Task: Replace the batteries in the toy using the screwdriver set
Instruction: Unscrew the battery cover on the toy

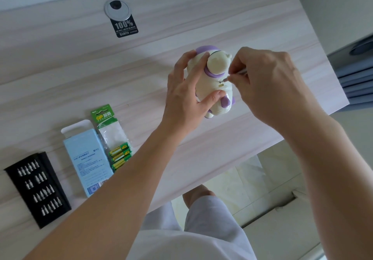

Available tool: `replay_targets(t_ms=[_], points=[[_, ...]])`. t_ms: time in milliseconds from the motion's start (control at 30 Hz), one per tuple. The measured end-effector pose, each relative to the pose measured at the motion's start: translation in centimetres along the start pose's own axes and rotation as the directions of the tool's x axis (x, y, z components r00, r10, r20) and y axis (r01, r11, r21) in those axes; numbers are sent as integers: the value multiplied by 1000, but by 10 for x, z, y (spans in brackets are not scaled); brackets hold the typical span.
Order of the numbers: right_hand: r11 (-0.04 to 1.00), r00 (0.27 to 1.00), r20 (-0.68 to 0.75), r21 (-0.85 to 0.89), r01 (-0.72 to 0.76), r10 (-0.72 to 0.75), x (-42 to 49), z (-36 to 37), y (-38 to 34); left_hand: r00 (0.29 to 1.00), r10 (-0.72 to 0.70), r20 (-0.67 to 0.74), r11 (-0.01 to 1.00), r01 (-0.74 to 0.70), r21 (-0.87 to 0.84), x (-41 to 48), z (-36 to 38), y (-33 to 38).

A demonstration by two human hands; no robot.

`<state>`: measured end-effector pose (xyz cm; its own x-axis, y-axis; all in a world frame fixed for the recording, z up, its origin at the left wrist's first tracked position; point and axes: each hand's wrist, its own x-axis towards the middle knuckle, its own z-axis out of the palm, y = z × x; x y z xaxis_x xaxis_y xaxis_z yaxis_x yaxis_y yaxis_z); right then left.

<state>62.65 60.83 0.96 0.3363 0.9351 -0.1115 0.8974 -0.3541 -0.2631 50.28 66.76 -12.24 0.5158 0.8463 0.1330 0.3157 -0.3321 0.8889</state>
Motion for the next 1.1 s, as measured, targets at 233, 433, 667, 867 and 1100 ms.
replay_targets(t_ms=[233, 433, 667, 867, 1100], points=[[989, 989, -24, -28, -144, 143, 0, 1, 4, 1000, -1, 4, 1000, 1, 11, -2, -2, 0], [997, 997, 11, 39, -74, 73, 0, 0, 4, 1000, 3, 0, 1000, -3, 16, -2, -1, 2], [994, 993, -40, -2, -114, 113, 1, 3, 2, 1000, 1, 9, 1000, -2, 12, -2, -4, 0], [997, 998, -59, 76, -22, 26, -5, 7, 3, 1000, -4, 2, 1000, 4, 2, -2, -3, 1], [992, 987, -97, 14, -126, 127, -8, 8, -1, 1000, -9, 0, 1000, 9, 6, -3, -3, 1]])
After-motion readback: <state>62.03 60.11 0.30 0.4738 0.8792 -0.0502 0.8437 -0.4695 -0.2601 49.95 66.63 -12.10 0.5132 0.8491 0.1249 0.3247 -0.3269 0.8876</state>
